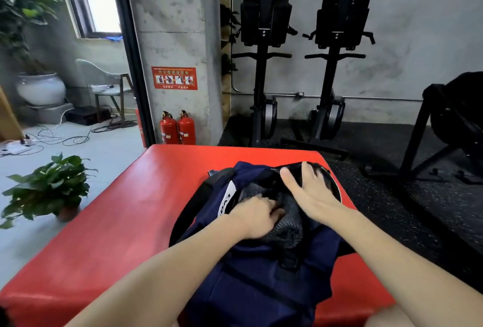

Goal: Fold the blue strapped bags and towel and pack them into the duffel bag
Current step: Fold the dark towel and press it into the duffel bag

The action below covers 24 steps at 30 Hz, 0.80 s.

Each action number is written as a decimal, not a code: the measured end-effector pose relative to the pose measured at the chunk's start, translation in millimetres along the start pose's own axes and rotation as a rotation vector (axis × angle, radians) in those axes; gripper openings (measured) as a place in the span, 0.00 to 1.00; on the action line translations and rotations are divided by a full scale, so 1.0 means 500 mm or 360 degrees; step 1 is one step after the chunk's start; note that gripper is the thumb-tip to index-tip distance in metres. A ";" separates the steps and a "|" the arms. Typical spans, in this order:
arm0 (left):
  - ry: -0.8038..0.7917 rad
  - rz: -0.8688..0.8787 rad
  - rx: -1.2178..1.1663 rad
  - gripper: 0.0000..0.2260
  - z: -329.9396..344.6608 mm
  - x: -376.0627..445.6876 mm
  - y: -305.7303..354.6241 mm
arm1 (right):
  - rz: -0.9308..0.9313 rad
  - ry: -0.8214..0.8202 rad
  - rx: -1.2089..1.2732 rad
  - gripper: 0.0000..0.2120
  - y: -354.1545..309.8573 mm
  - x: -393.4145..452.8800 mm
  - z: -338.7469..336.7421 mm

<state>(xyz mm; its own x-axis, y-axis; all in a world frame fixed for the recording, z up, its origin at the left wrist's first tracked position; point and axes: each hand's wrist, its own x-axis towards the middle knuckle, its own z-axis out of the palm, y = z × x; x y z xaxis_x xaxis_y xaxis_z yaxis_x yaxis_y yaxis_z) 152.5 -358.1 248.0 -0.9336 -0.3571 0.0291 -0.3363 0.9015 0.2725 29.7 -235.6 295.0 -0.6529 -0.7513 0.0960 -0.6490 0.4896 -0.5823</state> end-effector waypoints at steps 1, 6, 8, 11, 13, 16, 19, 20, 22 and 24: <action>0.0088 0.0030 -0.0093 0.20 -0.009 -0.016 0.000 | -0.0081 -0.0060 -0.0038 0.55 0.012 -0.011 0.012; 0.0258 0.0141 0.0021 0.18 -0.024 -0.117 -0.009 | -0.0587 -0.0416 0.0090 0.49 0.036 -0.065 0.050; 0.0215 0.0022 0.0183 0.28 -0.023 -0.143 -0.018 | -0.0726 -0.0456 0.0006 0.45 0.037 -0.077 0.059; 0.0138 -0.0254 0.0376 0.39 -0.022 -0.171 -0.022 | -0.0768 -0.0480 -0.0016 0.39 0.035 -0.088 0.059; 0.0073 -0.0307 0.0460 0.43 -0.024 -0.191 -0.014 | -0.0746 -0.0483 0.0013 0.39 0.037 -0.095 0.058; -0.0092 -0.0223 0.0480 0.44 -0.039 -0.215 0.003 | -0.0725 -0.0470 -0.0052 0.43 0.038 -0.102 0.055; -0.0195 -0.0150 0.0315 0.47 -0.049 -0.232 -0.005 | -0.0735 -0.0465 -0.0232 0.43 0.036 -0.104 0.058; -0.0227 -0.0122 0.0254 0.49 -0.050 -0.240 -0.008 | -0.0727 -0.0464 -0.0282 0.43 0.035 -0.105 0.060; -0.0209 -0.0064 0.0178 0.50 -0.055 -0.249 -0.014 | -0.0712 -0.0469 -0.0397 0.45 0.032 -0.107 0.059; -0.0034 0.0011 0.0146 0.46 -0.079 -0.257 -0.012 | -0.0720 -0.0461 -0.0512 0.47 0.027 -0.110 0.053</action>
<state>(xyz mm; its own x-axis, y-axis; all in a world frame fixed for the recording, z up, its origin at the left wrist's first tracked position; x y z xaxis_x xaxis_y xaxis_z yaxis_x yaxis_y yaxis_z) 279.5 -327.3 280.8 -0.9380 -0.3466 0.0096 -0.3391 0.9228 0.1830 67.3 -199.3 260.6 -0.1826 -0.9828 0.0271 -0.9510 0.1695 -0.2587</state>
